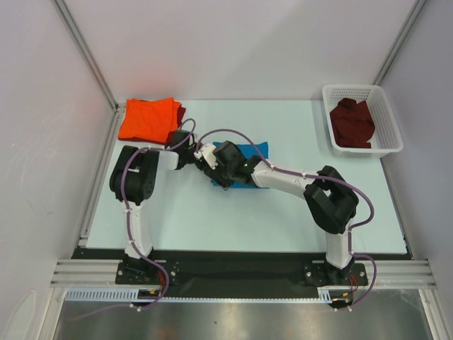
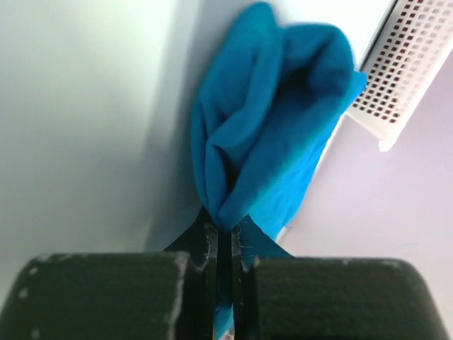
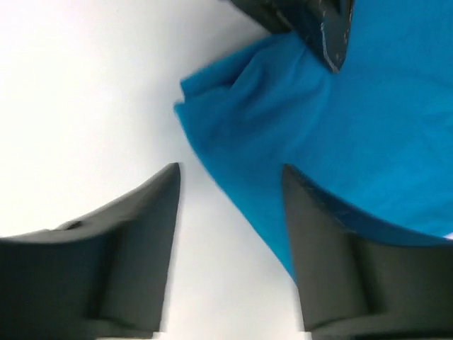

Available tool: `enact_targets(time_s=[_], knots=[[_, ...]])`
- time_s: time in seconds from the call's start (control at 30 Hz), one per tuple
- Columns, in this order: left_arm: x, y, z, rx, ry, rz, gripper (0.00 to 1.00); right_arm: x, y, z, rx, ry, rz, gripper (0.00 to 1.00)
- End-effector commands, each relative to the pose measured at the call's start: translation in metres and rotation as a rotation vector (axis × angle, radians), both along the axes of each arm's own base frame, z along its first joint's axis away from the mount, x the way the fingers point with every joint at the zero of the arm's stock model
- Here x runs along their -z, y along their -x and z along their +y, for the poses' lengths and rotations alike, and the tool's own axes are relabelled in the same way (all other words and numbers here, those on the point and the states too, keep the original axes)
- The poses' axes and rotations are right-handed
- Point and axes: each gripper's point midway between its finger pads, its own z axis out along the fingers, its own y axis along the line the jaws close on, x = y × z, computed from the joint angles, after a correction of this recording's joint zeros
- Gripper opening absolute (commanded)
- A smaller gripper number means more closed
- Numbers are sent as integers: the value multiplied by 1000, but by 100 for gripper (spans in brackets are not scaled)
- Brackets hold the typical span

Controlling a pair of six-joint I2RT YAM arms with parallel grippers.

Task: Fold and stack the t-shirts
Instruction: Neatly place the folded tshirt to the corner

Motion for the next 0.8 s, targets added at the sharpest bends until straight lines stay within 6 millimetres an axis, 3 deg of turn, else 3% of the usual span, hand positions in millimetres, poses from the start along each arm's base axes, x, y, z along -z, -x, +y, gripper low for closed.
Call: enact_targets(time_s=[0.0,0.2,0.23,0.3,0.33,0.4,0.43,0.47,0.5,0.57,0.6,0.7,0.73,0.77], knots=[[-32,-24,4,71,-125,-201,0,-63,-4,-7,116,-110,-57,66],[-71,-43,17,198,-306,-402,0,-116,16,-66,348,-137,-2,75],[-88,-53,17,212,-330,-460,0,-128,28,-82,371,-144,4,76],[-93,-57,23,229,-381,-454,0,-133,42,-99,393,-158,24,76],[-111,-70,26,224,-423,-509,0,-145,54,-108,402,-198,33,76],[-115,-73,31,246,-473,-490,0,-137,72,-124,415,-195,65,77],[-127,-90,36,234,-528,-531,0,-133,80,-130,418,-195,83,77],[-130,-95,40,238,-561,-530,0,-134,92,-139,427,-222,90,77],[-145,-98,44,253,-598,-547,0,-131,100,-142,419,-233,108,77],[-144,-107,55,240,-663,-536,0,-138,110,-148,421,-286,108,77],[-155,-113,58,239,-684,-560,1,-129,116,-151,416,-281,126,77],[-151,-126,72,233,-749,-552,0,-128,124,-156,409,-301,132,77],[-162,-129,75,242,-771,-575,0,-127,125,-156,405,-303,132,77],[-155,-134,79,244,-793,-565,0,-127,125,-158,404,-305,129,77]])
